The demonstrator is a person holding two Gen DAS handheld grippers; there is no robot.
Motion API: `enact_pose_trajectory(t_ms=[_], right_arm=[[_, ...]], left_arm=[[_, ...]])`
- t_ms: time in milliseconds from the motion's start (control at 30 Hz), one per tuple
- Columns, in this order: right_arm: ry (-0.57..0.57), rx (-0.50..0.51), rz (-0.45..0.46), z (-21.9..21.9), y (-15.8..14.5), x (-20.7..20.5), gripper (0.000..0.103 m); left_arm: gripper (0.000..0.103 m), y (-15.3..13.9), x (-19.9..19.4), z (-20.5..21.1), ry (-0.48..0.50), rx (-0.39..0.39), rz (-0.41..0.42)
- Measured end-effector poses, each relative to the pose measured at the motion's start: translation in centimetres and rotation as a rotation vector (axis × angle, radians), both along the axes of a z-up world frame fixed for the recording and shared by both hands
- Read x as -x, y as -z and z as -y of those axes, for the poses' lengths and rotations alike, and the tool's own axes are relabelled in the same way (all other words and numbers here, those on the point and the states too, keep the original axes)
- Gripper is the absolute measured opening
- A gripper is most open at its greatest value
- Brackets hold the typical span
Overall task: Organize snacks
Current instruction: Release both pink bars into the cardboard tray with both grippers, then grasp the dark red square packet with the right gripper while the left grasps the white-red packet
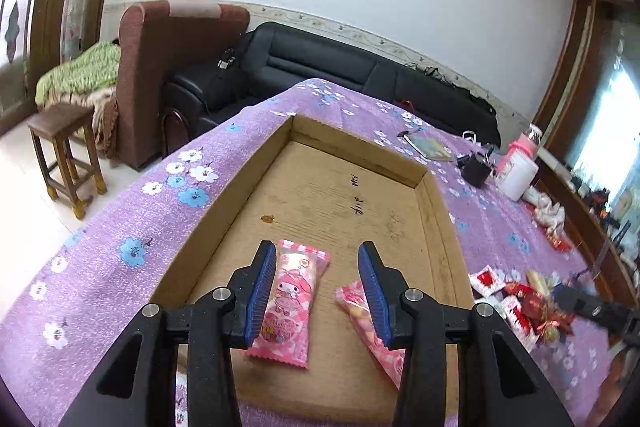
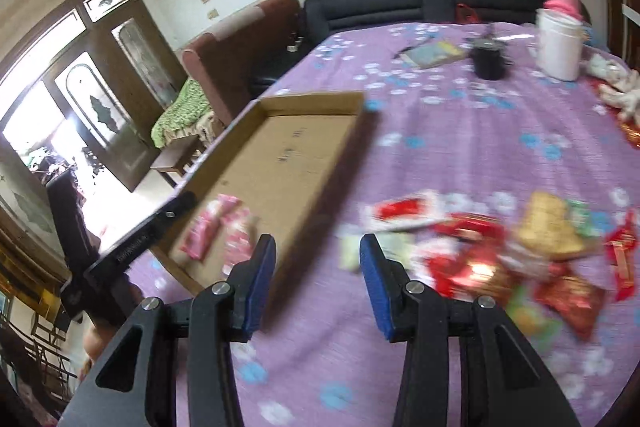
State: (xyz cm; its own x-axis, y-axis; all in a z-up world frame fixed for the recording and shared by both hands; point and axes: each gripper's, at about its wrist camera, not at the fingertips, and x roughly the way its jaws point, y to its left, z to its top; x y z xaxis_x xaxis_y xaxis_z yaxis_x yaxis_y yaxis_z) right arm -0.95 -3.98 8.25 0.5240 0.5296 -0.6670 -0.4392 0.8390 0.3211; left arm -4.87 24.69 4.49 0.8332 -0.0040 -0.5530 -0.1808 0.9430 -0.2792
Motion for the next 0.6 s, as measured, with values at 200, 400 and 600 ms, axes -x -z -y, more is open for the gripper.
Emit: enact_pose_trajectory(t_ms=[200, 400, 600], right_arm=[[0.139, 0.023, 0.043, 8.4, -0.5, -1.8, 0.043], [0.220, -0.111, -0.047, 14.9, 3.0, -4.3, 0.042], [0.207, -0.118, -0.102, 17.4, 3.4, -5.2, 0.042]], left_arm=[[0.045, -2.1, 0.9, 4.1, 0.120, 0.008, -0.022], [0.045, -3.5, -0.1, 11.1, 0.323, 0.030, -0.100], [0.045, -1.5, -3.5, 18.7, 0.485, -0.006, -0.232]])
